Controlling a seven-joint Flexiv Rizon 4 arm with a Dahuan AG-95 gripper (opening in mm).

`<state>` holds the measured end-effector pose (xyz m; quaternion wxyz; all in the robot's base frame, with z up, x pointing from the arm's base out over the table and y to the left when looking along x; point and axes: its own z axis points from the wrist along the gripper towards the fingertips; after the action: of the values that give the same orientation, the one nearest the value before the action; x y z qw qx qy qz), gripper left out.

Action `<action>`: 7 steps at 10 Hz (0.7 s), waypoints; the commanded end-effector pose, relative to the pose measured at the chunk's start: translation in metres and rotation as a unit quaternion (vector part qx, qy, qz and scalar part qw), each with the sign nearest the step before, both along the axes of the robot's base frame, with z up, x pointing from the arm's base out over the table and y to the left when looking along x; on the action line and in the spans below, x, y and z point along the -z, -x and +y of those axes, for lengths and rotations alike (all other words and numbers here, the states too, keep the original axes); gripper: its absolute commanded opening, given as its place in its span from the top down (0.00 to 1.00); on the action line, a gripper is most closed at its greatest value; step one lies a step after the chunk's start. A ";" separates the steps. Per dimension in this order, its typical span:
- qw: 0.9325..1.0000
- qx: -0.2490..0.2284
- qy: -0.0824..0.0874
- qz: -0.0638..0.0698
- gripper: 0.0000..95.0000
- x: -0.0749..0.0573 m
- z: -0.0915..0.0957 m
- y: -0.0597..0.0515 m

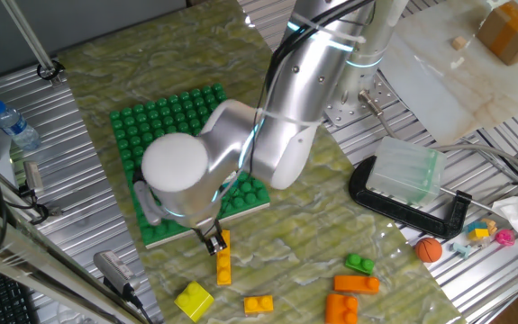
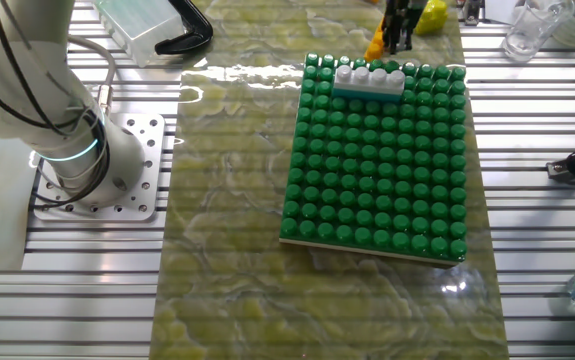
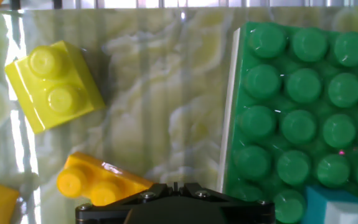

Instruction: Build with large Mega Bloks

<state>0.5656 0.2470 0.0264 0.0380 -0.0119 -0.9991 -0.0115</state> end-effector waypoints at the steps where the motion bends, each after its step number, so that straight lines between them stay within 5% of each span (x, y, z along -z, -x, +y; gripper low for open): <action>1: 1.000 0.010 -0.017 0.012 1.00 0.002 0.002 -0.002; 3: 0.999 0.016 -0.017 0.048 1.00 0.002 0.002 -0.002; 7: 0.995 0.031 -0.041 0.083 1.00 0.002 0.002 -0.002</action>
<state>0.5703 0.2495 0.0231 0.1207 -0.0416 -0.9907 -0.0477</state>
